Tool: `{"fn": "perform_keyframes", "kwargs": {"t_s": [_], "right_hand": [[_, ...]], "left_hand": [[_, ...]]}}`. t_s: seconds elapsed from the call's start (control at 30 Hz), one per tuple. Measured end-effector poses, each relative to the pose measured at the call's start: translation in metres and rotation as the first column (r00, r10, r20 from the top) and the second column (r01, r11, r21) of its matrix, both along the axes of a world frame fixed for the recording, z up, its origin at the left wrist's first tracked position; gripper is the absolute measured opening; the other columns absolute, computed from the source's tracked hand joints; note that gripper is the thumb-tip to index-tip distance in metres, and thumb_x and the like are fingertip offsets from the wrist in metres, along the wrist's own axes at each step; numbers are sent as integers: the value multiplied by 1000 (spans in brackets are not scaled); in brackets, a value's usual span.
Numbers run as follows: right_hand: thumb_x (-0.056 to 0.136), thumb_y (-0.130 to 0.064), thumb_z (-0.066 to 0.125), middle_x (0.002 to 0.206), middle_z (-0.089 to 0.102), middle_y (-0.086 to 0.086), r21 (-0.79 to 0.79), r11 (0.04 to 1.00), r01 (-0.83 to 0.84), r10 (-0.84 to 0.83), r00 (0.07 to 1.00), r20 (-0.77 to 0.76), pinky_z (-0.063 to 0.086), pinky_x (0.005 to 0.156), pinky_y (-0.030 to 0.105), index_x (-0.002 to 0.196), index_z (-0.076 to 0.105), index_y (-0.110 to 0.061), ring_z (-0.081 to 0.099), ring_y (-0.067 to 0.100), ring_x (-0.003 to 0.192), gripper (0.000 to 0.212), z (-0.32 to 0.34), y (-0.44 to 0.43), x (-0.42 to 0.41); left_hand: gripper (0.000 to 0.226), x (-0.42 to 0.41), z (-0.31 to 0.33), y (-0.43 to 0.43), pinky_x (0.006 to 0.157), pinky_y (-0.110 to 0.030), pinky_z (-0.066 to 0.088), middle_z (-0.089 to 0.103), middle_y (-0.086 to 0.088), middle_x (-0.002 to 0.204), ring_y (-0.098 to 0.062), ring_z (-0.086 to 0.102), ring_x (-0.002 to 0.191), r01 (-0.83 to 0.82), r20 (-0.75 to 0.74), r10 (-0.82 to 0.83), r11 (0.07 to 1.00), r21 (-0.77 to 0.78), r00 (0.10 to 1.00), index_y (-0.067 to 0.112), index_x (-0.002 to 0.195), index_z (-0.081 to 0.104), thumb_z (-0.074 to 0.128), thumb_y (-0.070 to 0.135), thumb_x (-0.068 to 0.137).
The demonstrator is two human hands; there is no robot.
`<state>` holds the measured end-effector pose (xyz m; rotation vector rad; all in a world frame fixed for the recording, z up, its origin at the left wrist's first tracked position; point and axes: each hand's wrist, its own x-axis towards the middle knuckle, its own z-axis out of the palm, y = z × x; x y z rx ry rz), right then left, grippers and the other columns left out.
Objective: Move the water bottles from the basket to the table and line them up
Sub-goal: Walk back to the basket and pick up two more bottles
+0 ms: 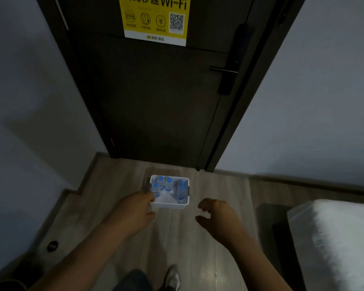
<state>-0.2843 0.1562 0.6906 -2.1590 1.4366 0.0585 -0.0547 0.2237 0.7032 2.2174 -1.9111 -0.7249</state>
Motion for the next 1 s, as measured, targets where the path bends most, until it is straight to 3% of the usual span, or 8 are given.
{"fn": "perform_keyframes", "kwargs": {"t_s": [0.1, 0.23, 0.37, 0.5, 0.83, 1.0], "right_hand": [[88, -38, 62, 118, 63, -7, 25, 1000, 3, -3, 1000, 8, 48, 88, 20, 123, 57, -27, 58, 7, 103, 37, -7, -31, 6], [88, -37, 62, 117, 63, -7, 57, 998, 18, -19, 1000, 11, 48, 87, 21, 123, 57, -27, 59, 7, 102, 38, -21, -71, 22], [87, -39, 62, 116, 63, -9, 68, 996, 48, -48, 999, -1, 49, 85, 19, 123, 57, -28, 59, 5, 101, 38, -37, -103, 42], [87, -39, 63, 118, 63, -10, 66, 989, 130, -132, 991, 22, 43, 81, 12, 124, 56, -29, 58, 2, 101, 39, -61, -142, 68], [88, -37, 62, 122, 63, -4, 138, 981, 139, -140, 990, -7, 44, 87, 18, 128, 55, -24, 59, 8, 107, 42, -179, -222, 93], [88, -37, 63, 122, 63, -3, 180, 977, 114, -112, 994, -18, 44, 88, 19, 128, 54, -23, 59, 9, 108, 43, -270, -253, 96]], "left_hand": [[16, 9, -6, -29, 80, -21, 40, 61, 0, 113, -16, 57, 101, -20, -12, 20, 999, 27, 1000, 20, 97, 55, 60, 30, 85], [16, 26, -19, -71, 71, -19, 37, 63, -2, 107, -14, 56, 91, -35, -68, 39, 998, 47, 997, 26, 85, 45, 60, 28, 85], [21, 50, -40, -109, 80, -20, 42, 61, -2, 114, -16, 58, 100, -35, -109, 42, 997, 63, 993, 17, 105, 56, 60, 27, 87], [26, 81, -72, -159, 85, -23, 44, 62, -4, 115, -19, 58, 103, -15, -109, 22, 998, 62, 994, 13, 108, 56, 60, 29, 88], [27, 104, -201, -231, 82, -19, 43, 64, -3, 113, -16, 61, 101, -66, -76, 75, 992, 108, 994, 17, 110, 56, 59, 33, 89], [25, 110, -291, -251, 83, -24, 45, 64, -3, 104, -19, 61, 98, -131, -159, 153, 982, 137, 975, 15, 105, 57, 64, 29, 86]]}}
